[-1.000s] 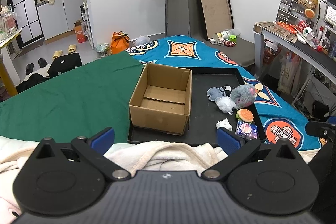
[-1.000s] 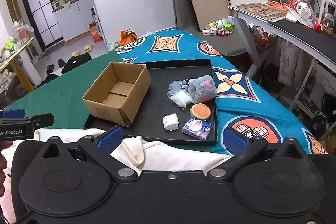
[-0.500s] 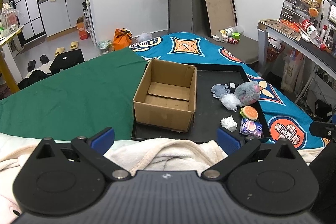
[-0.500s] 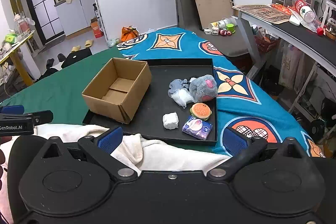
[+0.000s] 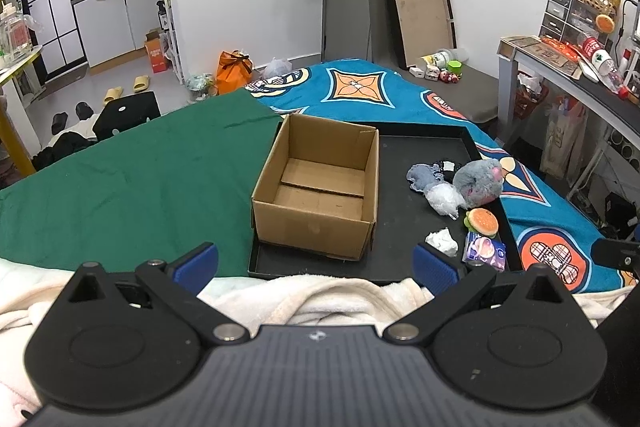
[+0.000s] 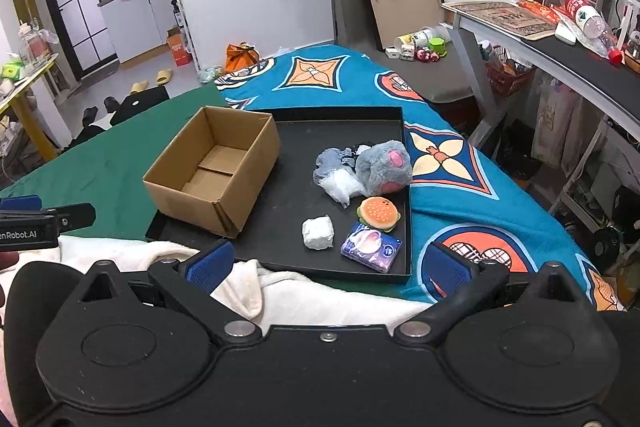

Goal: Organize soft objects
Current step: 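Reach the right gripper to the grey plush mouse and grasp it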

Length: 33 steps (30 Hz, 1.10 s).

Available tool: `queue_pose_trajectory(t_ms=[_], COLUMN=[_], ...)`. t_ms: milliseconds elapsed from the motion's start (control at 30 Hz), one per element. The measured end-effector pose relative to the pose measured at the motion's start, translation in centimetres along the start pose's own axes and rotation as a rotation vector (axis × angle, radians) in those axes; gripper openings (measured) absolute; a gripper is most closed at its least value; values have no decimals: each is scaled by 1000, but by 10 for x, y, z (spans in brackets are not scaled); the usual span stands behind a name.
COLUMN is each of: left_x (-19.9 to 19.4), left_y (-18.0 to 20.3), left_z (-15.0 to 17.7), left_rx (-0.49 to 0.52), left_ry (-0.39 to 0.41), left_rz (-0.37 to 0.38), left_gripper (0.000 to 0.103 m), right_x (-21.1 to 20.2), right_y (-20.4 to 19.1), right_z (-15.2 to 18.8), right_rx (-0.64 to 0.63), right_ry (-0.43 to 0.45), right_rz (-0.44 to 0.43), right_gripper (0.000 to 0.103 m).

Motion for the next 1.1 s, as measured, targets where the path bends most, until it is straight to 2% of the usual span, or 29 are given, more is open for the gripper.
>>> queue_pose_trajectory(t_ms=[267, 600, 1100], left_x=[21, 55, 108], left_y=[0, -6, -29], left_z=[-6, -19, -33], left_rx=[-15, -38, -82], left_ry=[-6, -25, -50], left_rz=[7, -32, -106], left_gripper=[103, 102, 100], right_x=[23, 55, 106], right_y=[17, 35, 52], right_z=[-6, -13, -27], right_rx=[32, 64, 98], right_ry=[-18, -59, -106], right_rz=[24, 39, -3], right_gripper=[103, 103, 103])
Point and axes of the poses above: each gripper's, at about its wrist camera, not at the fingertips, and x roughly the way its jaws point, y to its right, z to its underside, the point moved 9 cm from there along x, roughly the way its jaws point, and after that the axes turned 2 degrees about -x, right-handed, at the moved point
